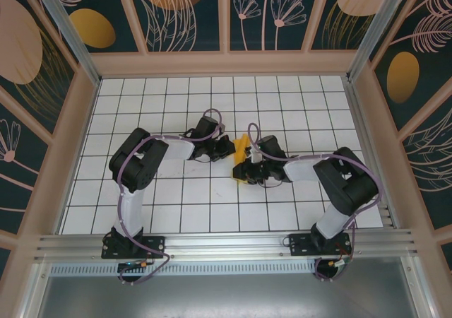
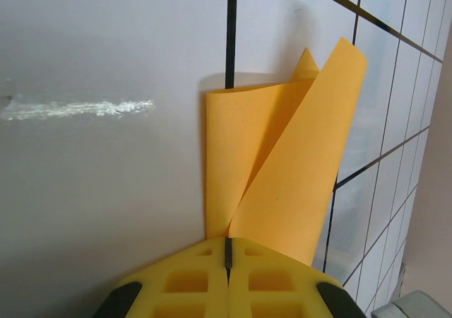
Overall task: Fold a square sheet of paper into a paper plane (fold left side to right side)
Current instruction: Fold the wing for the fifth time at the center of the table.
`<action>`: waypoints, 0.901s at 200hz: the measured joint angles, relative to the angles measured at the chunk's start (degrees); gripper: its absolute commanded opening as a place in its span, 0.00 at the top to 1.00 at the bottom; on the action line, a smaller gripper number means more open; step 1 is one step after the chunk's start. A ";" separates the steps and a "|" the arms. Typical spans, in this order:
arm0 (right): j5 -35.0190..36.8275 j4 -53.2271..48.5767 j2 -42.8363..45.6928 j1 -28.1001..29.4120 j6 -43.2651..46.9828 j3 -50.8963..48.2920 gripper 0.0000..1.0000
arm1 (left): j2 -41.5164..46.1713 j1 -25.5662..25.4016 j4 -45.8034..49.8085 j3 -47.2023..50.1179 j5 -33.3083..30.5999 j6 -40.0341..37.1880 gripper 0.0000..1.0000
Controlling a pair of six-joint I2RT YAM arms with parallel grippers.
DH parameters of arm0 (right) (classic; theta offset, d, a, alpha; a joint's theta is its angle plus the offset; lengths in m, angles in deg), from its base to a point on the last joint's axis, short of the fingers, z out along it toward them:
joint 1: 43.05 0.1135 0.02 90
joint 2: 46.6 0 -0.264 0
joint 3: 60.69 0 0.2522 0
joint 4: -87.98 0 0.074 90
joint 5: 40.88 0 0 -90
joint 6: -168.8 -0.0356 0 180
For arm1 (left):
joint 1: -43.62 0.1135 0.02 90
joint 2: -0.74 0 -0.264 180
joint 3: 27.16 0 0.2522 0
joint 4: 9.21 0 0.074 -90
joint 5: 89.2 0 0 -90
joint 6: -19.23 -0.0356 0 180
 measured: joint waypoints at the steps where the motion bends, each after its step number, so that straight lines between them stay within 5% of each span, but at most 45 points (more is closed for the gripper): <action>1: 0.02 0.00 -0.02 0.00 0.00 0.00 0.72 | 0.00 0.00 0.00 0.00 0.00 0.00 0.93; 180: 1.73 -4.20 -3.56 1.73 0.37 4.13 0.72 | -0.02 0.00 -0.07 0.00 0.09 0.00 0.93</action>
